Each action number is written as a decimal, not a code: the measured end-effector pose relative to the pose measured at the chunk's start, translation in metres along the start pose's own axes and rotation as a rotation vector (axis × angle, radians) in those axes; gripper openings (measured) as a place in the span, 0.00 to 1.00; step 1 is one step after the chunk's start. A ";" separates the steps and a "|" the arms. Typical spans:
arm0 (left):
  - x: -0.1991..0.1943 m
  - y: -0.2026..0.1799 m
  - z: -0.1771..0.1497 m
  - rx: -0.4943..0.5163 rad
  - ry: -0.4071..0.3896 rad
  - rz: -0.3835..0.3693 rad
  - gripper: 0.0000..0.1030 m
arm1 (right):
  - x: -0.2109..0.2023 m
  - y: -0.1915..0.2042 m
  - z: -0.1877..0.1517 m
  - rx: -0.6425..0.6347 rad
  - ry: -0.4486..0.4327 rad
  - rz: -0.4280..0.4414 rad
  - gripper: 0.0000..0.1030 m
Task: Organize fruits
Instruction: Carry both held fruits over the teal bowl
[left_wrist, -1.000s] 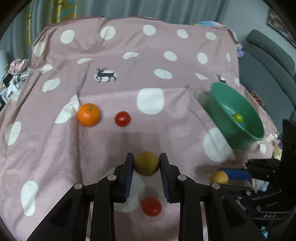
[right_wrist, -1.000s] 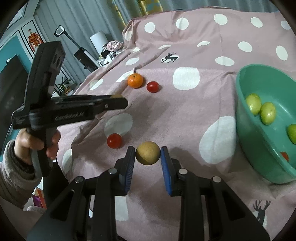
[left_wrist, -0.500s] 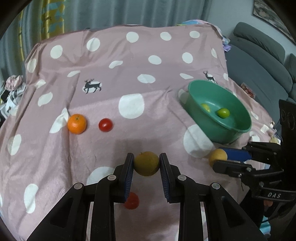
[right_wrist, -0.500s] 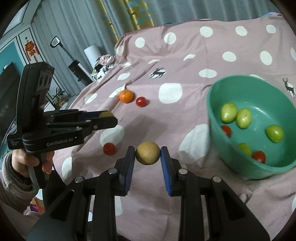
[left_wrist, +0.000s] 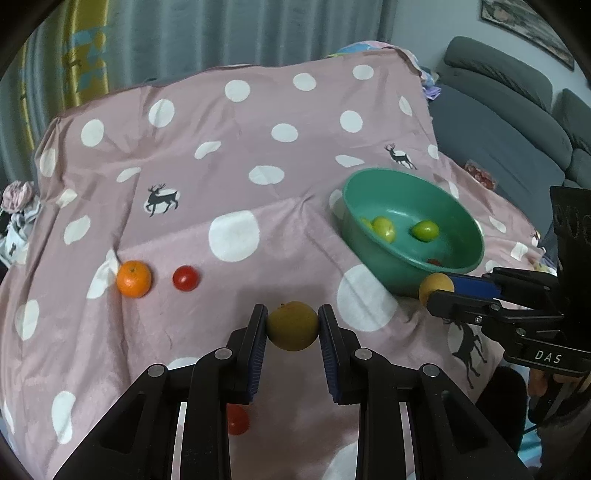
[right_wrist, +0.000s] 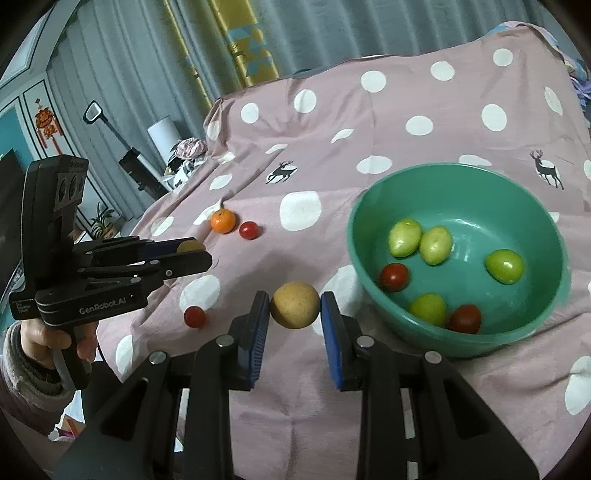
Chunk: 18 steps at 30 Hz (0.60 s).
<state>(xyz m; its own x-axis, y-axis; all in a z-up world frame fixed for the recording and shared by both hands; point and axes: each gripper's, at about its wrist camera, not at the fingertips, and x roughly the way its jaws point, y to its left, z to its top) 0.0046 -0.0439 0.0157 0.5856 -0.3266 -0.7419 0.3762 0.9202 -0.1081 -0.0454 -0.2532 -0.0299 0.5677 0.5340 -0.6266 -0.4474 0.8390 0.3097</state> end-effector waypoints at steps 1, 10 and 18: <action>0.000 -0.002 0.001 0.003 -0.002 -0.002 0.27 | -0.001 -0.001 0.000 0.003 -0.004 -0.002 0.29; 0.002 -0.015 0.006 0.033 -0.005 -0.020 0.27 | -0.005 -0.009 0.000 0.023 -0.017 -0.004 0.29; 0.005 -0.019 0.010 0.050 -0.004 -0.025 0.27 | -0.007 -0.015 0.001 0.035 -0.025 -0.008 0.29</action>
<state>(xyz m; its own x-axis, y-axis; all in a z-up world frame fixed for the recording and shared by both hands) 0.0076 -0.0656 0.0209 0.5787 -0.3499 -0.7367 0.4261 0.8999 -0.0927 -0.0418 -0.2691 -0.0296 0.5885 0.5293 -0.6112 -0.4183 0.8462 0.3301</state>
